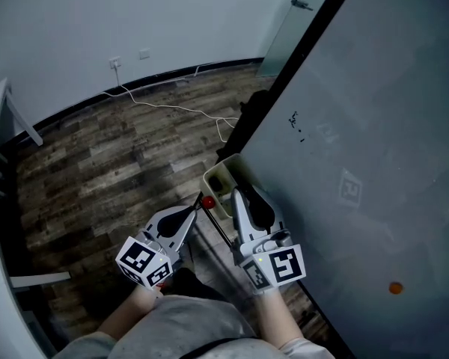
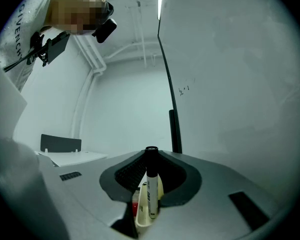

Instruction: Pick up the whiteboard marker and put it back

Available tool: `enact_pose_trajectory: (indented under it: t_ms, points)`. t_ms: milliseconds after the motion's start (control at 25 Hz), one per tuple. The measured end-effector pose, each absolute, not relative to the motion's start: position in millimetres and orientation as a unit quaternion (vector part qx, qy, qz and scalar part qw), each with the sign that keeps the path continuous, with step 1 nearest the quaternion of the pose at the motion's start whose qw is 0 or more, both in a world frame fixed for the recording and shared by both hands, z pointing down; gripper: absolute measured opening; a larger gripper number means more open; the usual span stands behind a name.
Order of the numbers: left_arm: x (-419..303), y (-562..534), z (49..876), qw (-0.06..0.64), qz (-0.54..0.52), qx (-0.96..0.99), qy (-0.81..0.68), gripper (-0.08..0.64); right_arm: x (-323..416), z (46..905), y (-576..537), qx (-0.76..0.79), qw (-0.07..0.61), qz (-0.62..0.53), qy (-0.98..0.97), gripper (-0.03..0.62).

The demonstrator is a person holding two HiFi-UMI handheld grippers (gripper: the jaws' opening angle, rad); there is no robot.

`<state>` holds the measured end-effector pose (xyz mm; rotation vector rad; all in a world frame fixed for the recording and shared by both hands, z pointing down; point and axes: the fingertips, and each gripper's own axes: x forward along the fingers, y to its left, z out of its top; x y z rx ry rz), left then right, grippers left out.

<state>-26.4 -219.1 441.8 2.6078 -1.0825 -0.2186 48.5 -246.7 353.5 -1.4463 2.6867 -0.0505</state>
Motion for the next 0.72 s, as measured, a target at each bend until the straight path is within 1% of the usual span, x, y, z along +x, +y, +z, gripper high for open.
enact_pose_trajectory:
  t_ms: [280, 440, 560, 720]
  points:
    - [-27, -229, 453, 0.164, -0.072, 0.906, -0.384, 0.015, 44, 365, -255, -0.473, 0.018, -0.001, 0.881, 0.081]
    - [-22, -233, 454, 0.167, -0.073, 0.907, -0.379, 0.015, 39, 361, -252, -0.465, 0.023, 0.004, 0.885, 0.081]
    - [-18, -233, 455, 0.171, -0.073, 0.909, -0.374, 0.015, 39, 366, -251, -0.474, 0.010, 0.006, 0.880, 0.080]
    - [-15, -231, 455, 0.175, -0.071, 0.911, -0.367, 0.015, 41, 365, -247, -0.486, 0.019, 0.018, 0.873, 0.081]
